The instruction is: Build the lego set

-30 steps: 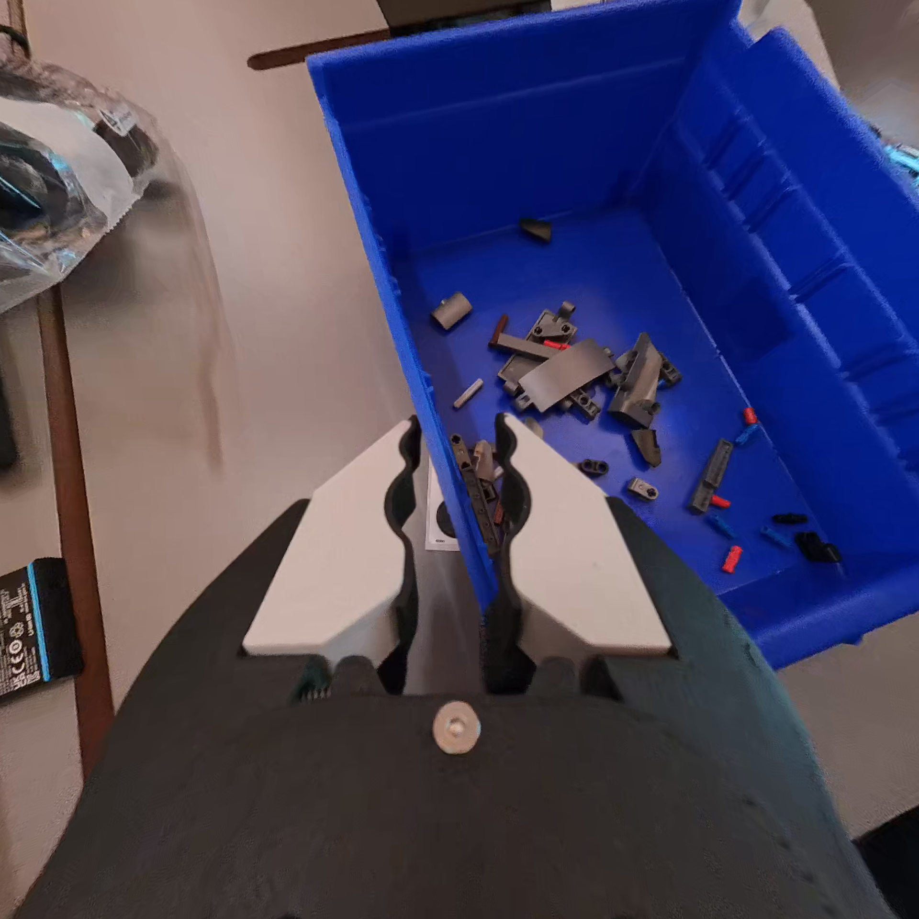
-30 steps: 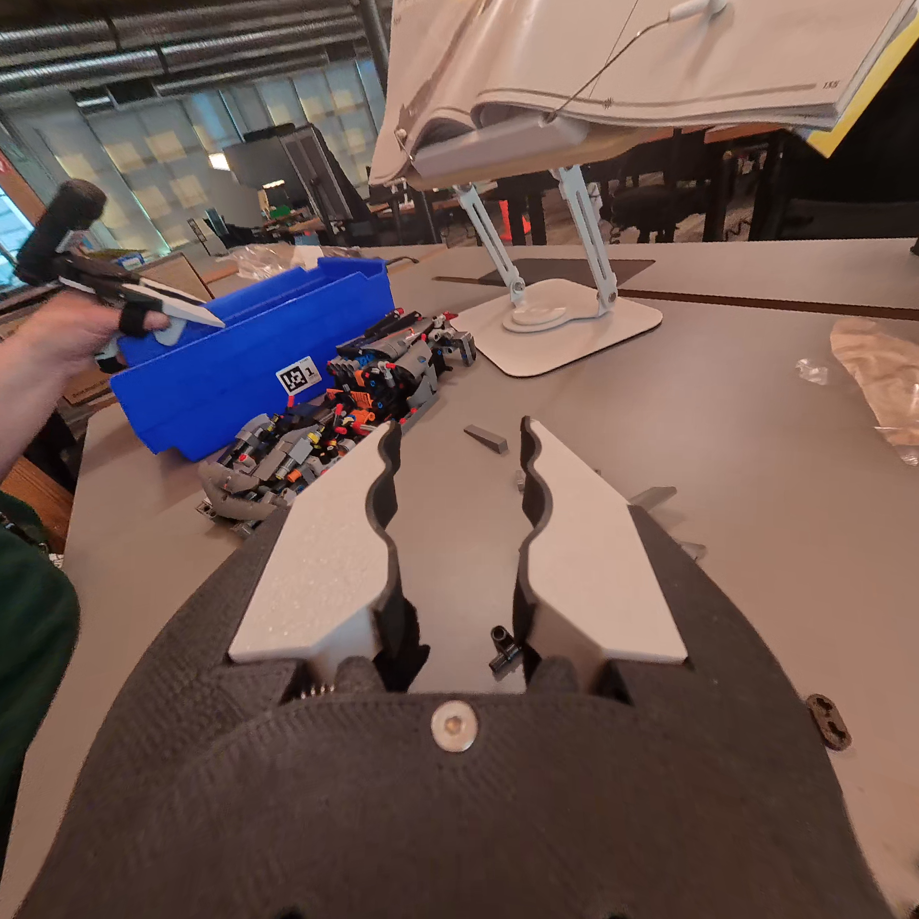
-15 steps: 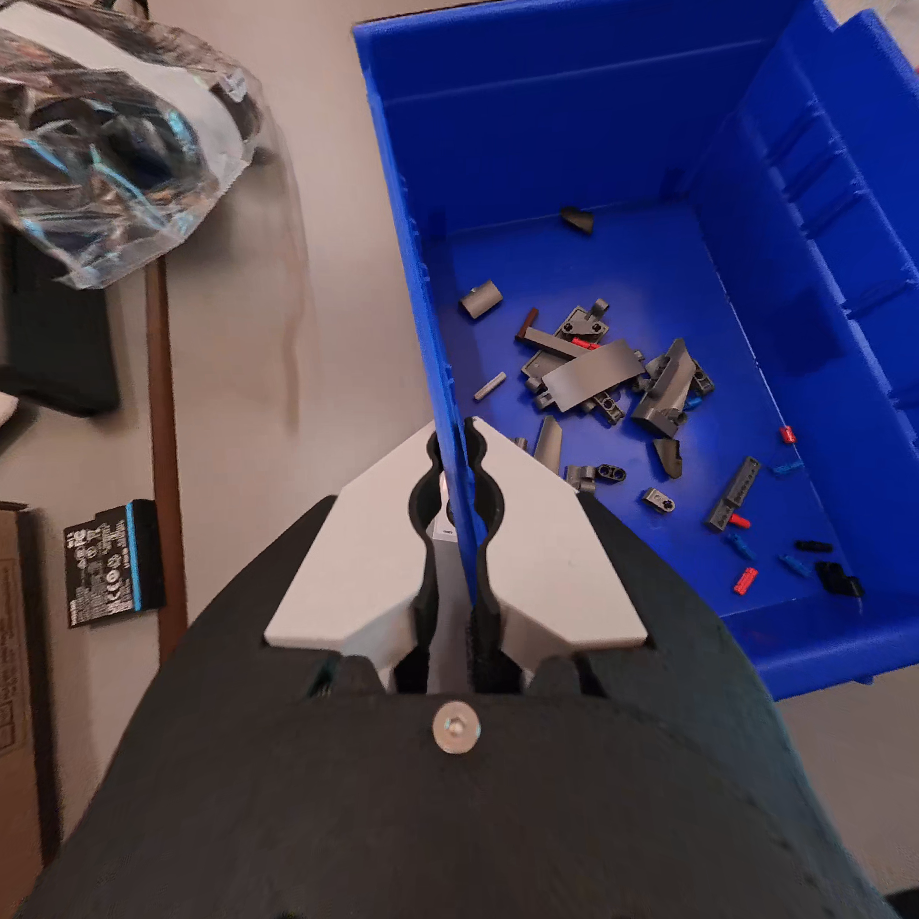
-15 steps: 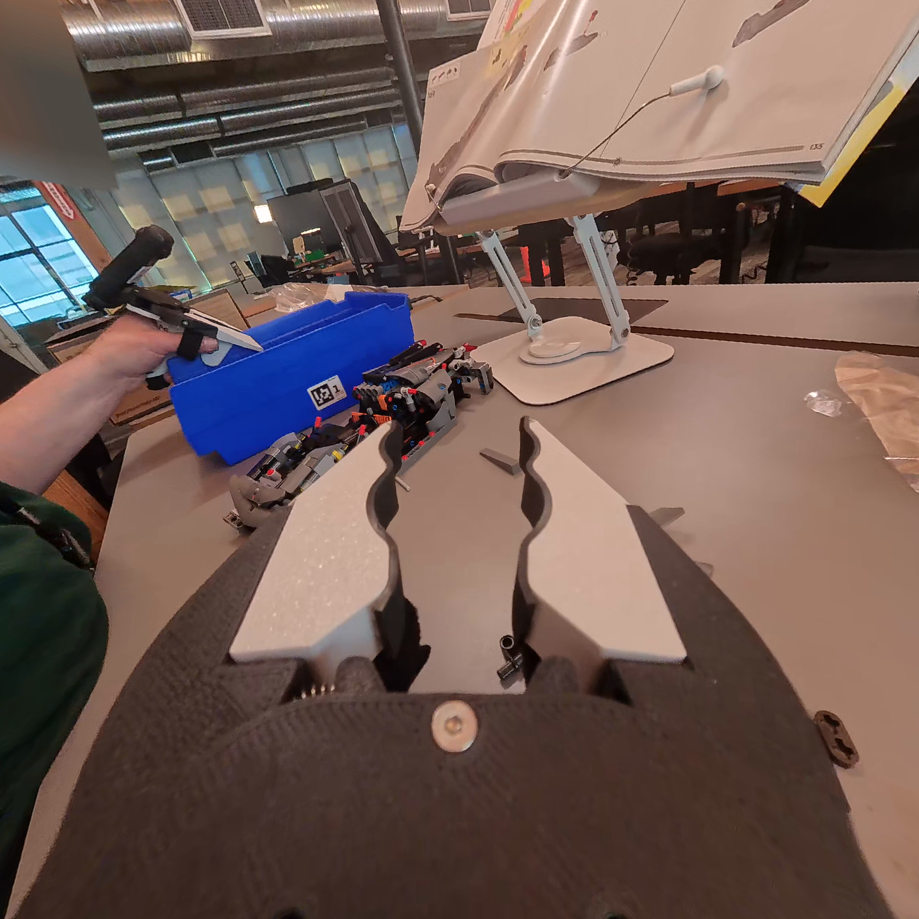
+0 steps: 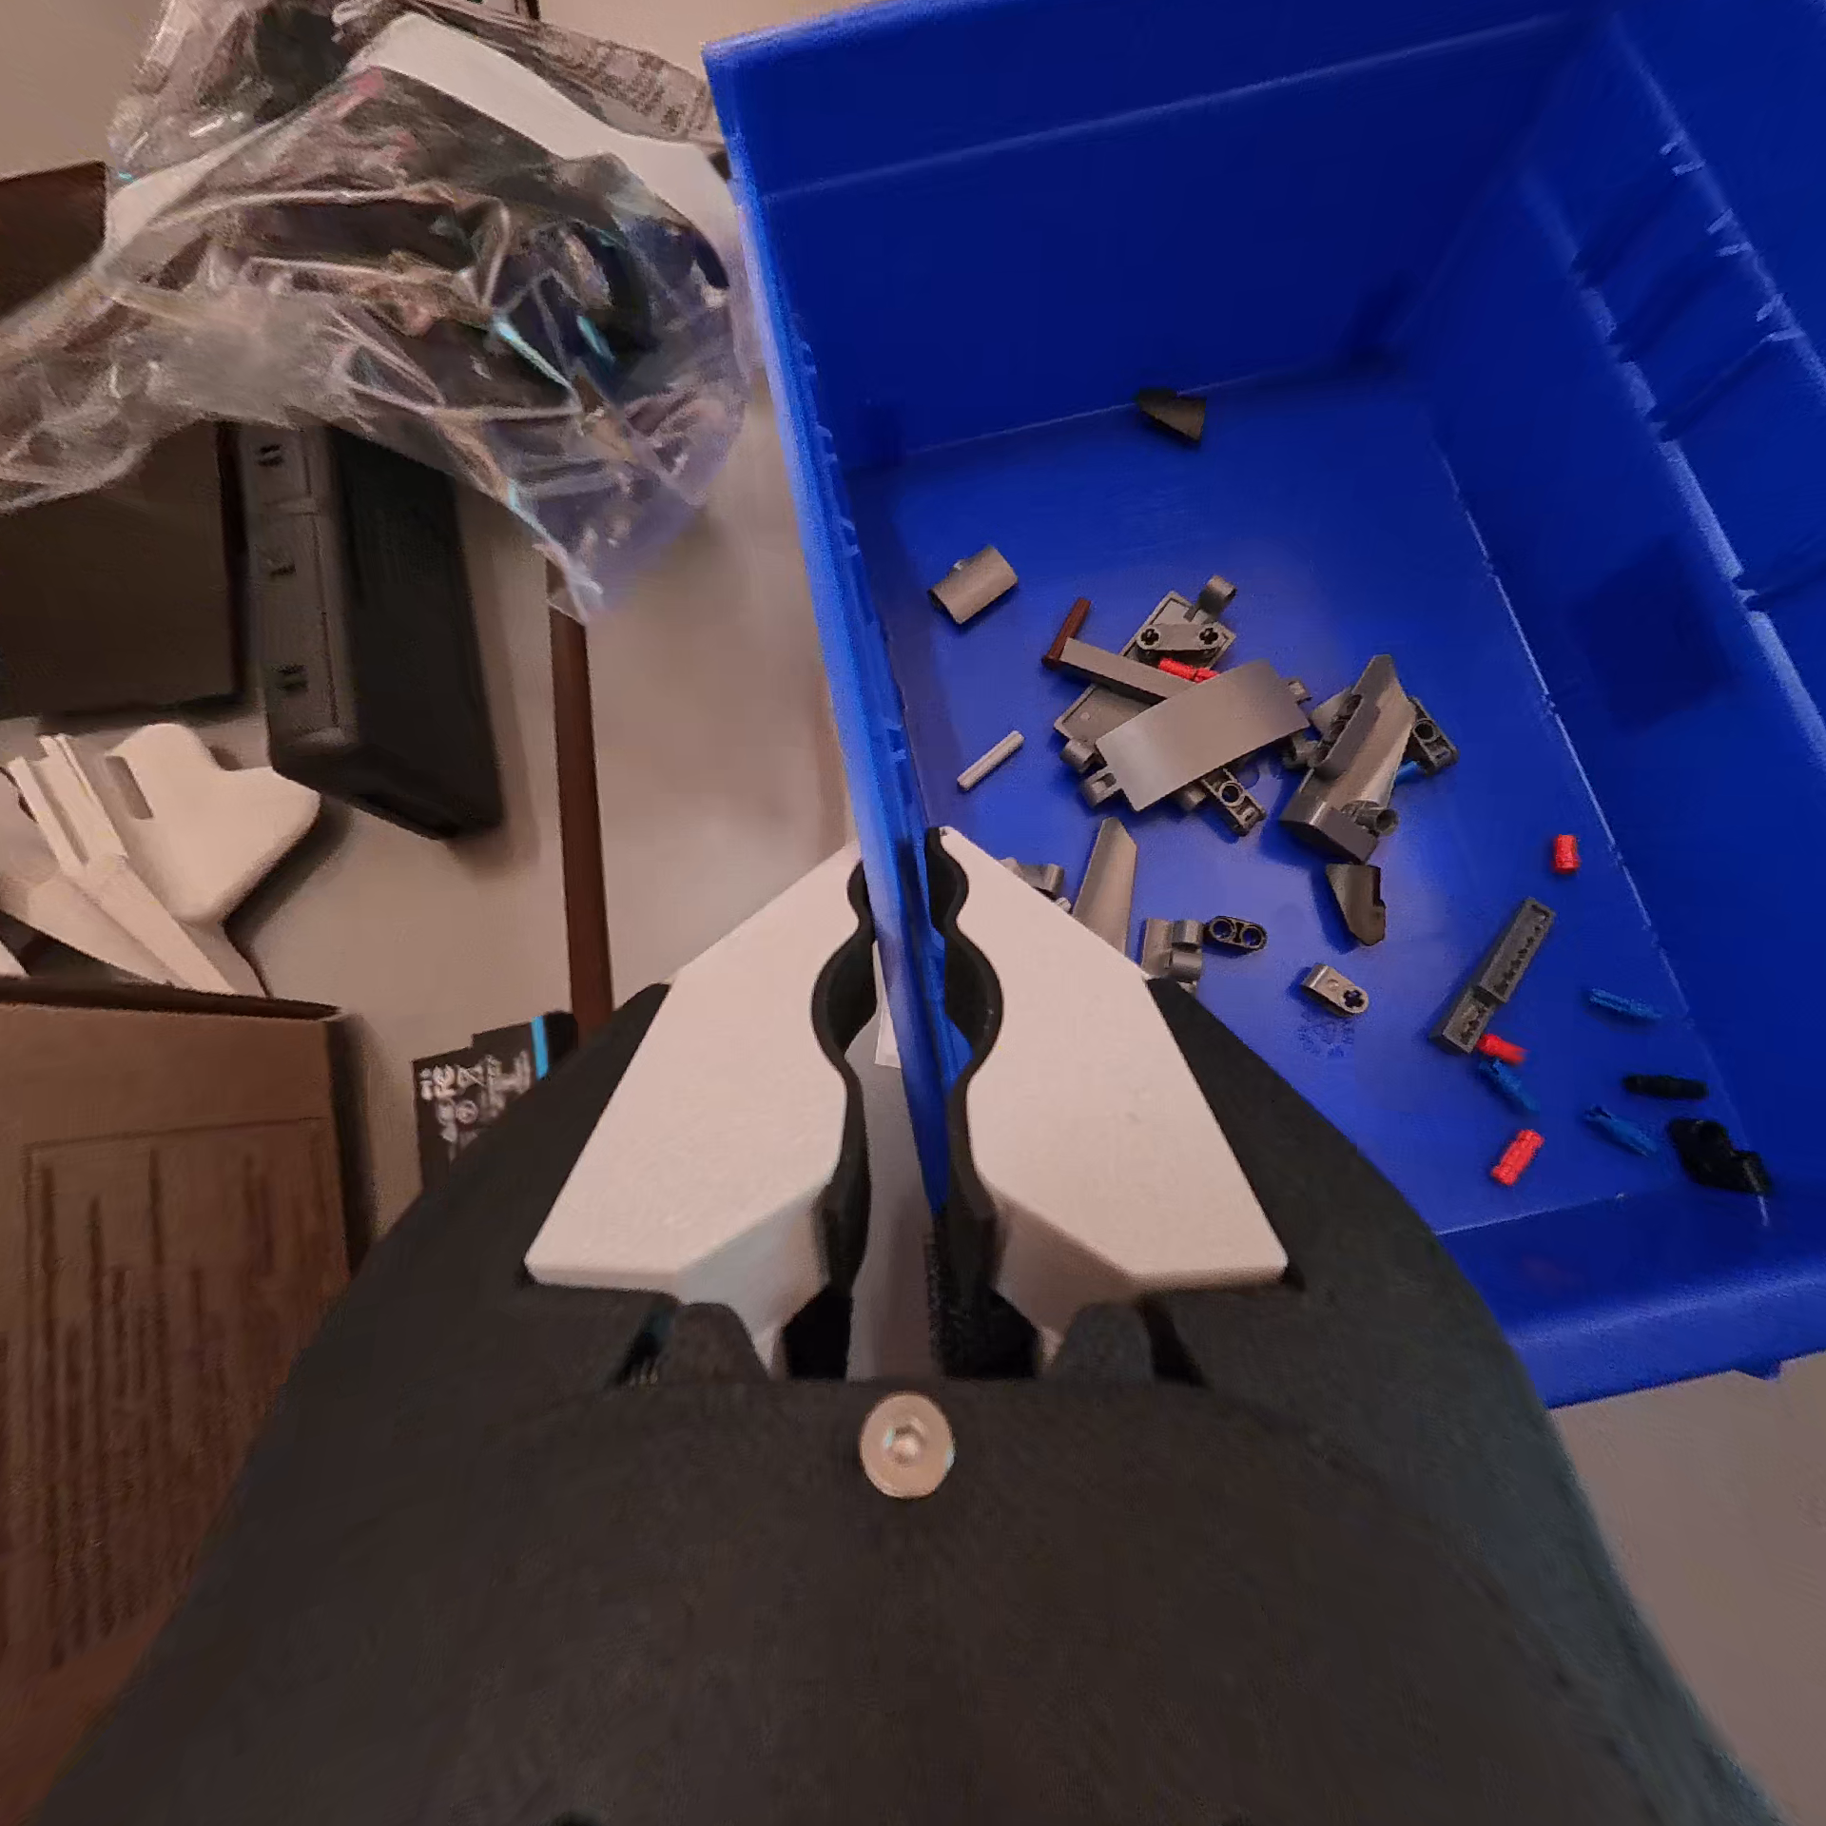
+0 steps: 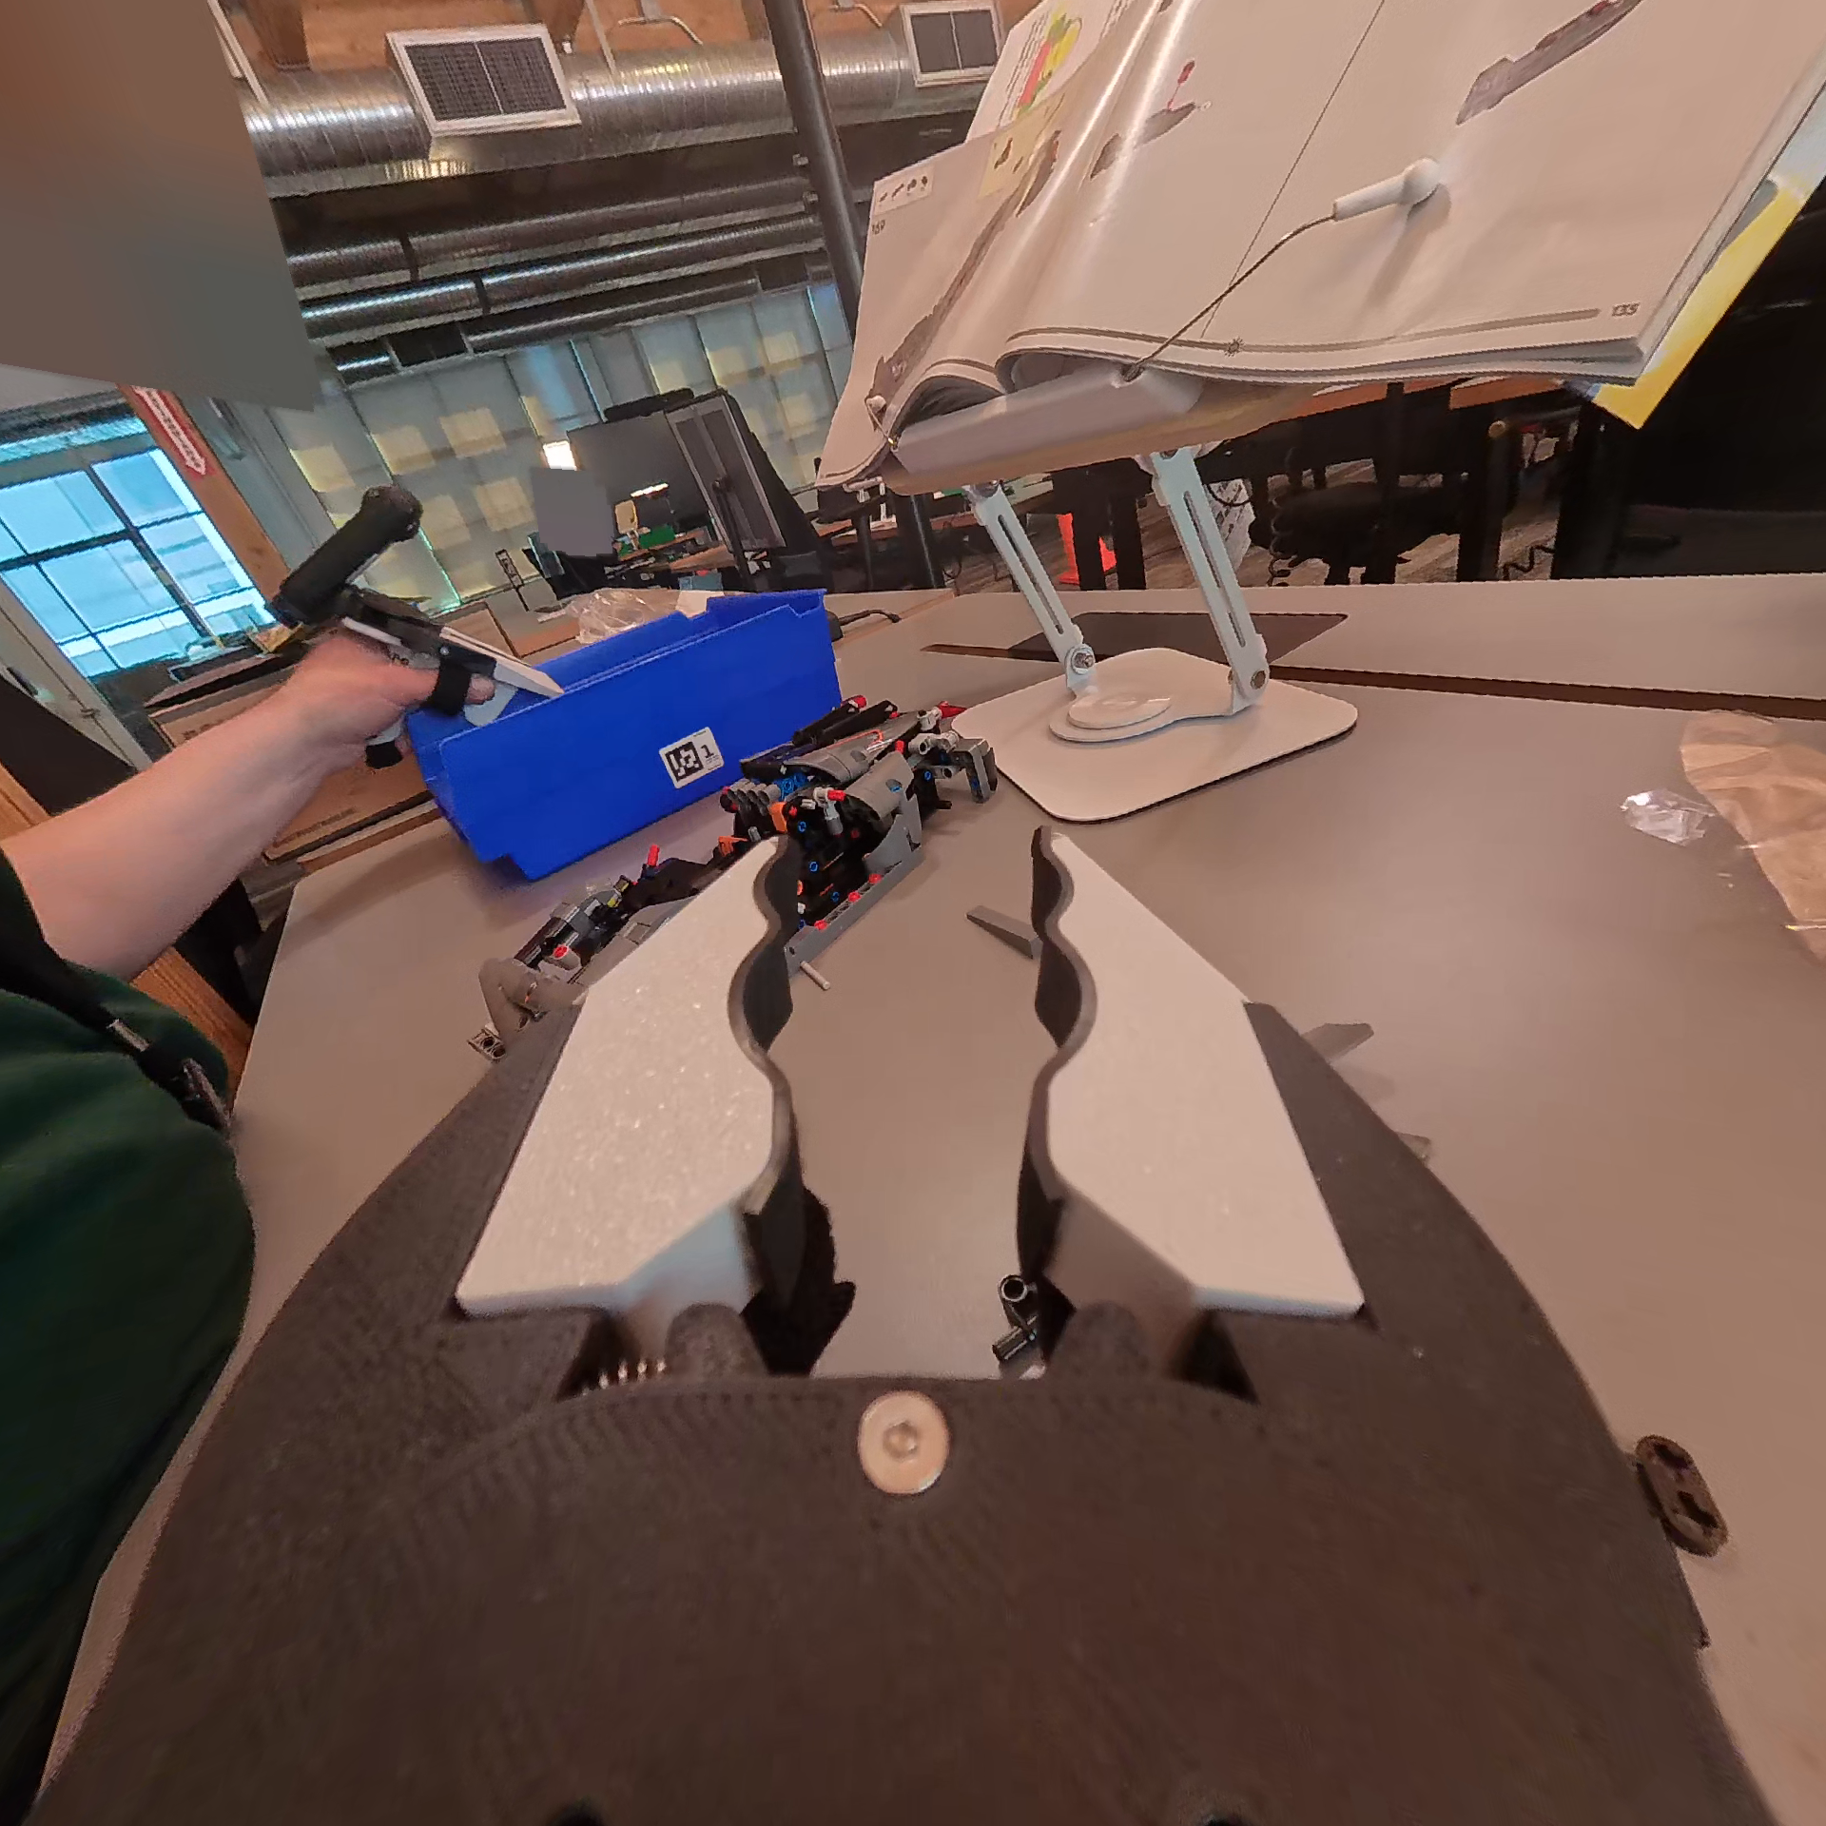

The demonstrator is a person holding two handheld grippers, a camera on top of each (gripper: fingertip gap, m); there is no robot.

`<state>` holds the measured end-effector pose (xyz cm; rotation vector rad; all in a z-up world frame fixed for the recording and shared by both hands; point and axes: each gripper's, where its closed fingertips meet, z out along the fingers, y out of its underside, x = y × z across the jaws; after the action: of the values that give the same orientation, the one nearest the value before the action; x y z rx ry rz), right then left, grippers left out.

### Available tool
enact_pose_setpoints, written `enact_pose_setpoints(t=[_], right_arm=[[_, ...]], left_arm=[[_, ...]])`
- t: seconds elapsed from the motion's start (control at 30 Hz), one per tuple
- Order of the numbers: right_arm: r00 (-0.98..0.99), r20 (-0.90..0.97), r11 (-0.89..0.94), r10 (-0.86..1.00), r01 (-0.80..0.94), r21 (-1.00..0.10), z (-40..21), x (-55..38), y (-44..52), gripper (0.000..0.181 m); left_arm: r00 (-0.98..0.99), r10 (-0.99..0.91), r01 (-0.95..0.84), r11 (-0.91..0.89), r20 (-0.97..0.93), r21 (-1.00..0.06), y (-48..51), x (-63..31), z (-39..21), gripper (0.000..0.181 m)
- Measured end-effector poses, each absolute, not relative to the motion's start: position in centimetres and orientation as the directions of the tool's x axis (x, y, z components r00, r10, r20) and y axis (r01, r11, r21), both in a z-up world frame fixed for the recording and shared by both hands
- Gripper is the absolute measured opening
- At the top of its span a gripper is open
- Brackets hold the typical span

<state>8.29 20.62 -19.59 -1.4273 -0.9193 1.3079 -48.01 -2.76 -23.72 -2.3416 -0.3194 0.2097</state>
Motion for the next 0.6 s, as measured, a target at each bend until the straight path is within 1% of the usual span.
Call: enact_pose_setpoints(t=[0.17,0.23,0.3,0.37,0.4,0.47,0.5,0.57,0.6], right_arm=[[0.131,-0.256,-0.248,0.958,-0.079,-0.966,-19.4,8.2,20.4,0.046],[0.127,-0.250,-0.240,0.960,-0.086,-0.967,-19.3,8.3,20.4,0.047],[0.129,-0.234,-0.222,0.964,-0.099,-0.970,-19.0,8.4,20.3,0.048],[0.132,-0.220,-0.206,0.967,-0.116,-0.972,-18.8,8.6,20.2,0.048],[0.135,-0.216,-0.200,0.967,-0.122,-0.972,-18.7,8.7,20.3,0.048],[0.136,-0.200,-0.183,0.970,-0.126,-0.975,-18.3,8.8,20.2,0.048],[0.143,-0.182,-0.164,0.973,-0.128,-0.978,-18.1,8.8,20.1,0.048],[0.162,-0.141,-0.119,0.977,-0.135,-0.984,-17.5,9.1,20.1,0.048],[0.166,-0.131,-0.109,0.977,-0.136,-0.985,-17.3,9.2,20.0,0.048]], left_arm=[[0.964,0.251,0.122,-0.711,-0.088,-0.692,-1.7,-50.7,-23.8,0.003],[0.970,0.223,0.096,-0.721,-0.099,-0.686,-1.2,-50.9,-23.8,0.006],[0.962,0.226,0.065,-0.736,-0.153,-0.674,-1.2,-51.3,-23.6,0.014],[0.926,0.265,0.008,-0.725,-0.268,-0.689,-1.3,-52.0,-22.2,0.021],[0.910,0.287,-0.005,-0.713,-0.298,-0.701,-1.5,-52.2,-21.3,0.027],[0.882,0.322,-0.036,-0.684,-0.345,-0.729,-1.8,-52.2,-19.2,0.030],[0.866,0.343,-0.047,-0.669,-0.365,-0.742,-2.0,-52.1,-18.1,0.035],[0.831,0.354,-0.094,-0.670,-0.429,-0.737,-2.4,-51.2,-16.0,0.036],[0.833,0.352,-0.107,-0.655,-0.427,-0.748,-2.3,-50.2,-15.0,0.037]])
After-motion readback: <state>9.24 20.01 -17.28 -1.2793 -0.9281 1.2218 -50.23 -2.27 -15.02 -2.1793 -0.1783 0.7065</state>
